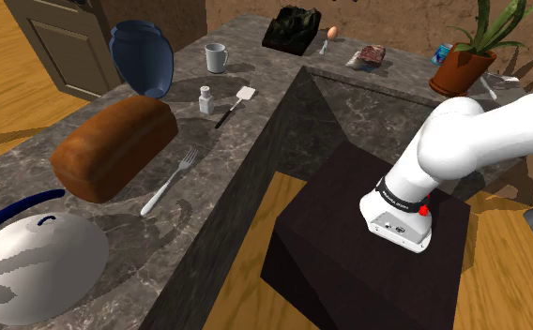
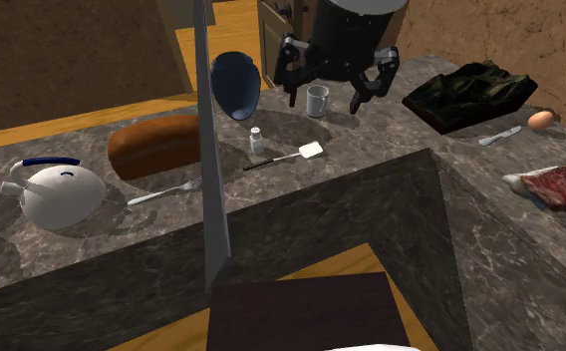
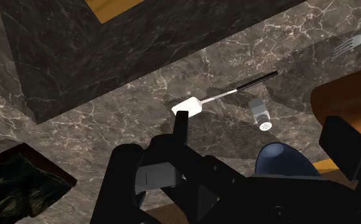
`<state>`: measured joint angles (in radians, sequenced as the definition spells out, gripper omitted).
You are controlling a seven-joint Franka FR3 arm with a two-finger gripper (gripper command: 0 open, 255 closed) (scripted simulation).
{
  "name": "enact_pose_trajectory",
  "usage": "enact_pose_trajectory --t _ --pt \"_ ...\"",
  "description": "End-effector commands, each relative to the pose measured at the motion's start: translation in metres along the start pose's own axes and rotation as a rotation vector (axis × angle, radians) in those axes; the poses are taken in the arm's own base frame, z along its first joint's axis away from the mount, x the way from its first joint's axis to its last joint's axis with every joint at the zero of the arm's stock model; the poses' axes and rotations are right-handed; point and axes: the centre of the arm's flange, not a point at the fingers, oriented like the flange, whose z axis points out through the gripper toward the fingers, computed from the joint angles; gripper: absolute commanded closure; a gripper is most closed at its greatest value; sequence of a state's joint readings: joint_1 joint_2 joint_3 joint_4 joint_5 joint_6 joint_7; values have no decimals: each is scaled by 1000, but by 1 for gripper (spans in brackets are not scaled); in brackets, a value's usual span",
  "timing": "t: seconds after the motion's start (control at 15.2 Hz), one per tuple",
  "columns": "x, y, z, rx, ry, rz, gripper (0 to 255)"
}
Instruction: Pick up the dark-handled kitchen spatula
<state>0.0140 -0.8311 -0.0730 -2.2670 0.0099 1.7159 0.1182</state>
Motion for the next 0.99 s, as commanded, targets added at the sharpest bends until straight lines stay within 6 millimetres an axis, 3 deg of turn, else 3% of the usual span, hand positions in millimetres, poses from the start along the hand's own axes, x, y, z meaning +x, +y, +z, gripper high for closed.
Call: enact_pose_trajectory --t 0.0,0.46,0.92 --pt "0 0 0 0 0 0 0" --pt "44 -37 79 -39 -48 220 0" --pt "90 -62 162 -79 -96 440 0"
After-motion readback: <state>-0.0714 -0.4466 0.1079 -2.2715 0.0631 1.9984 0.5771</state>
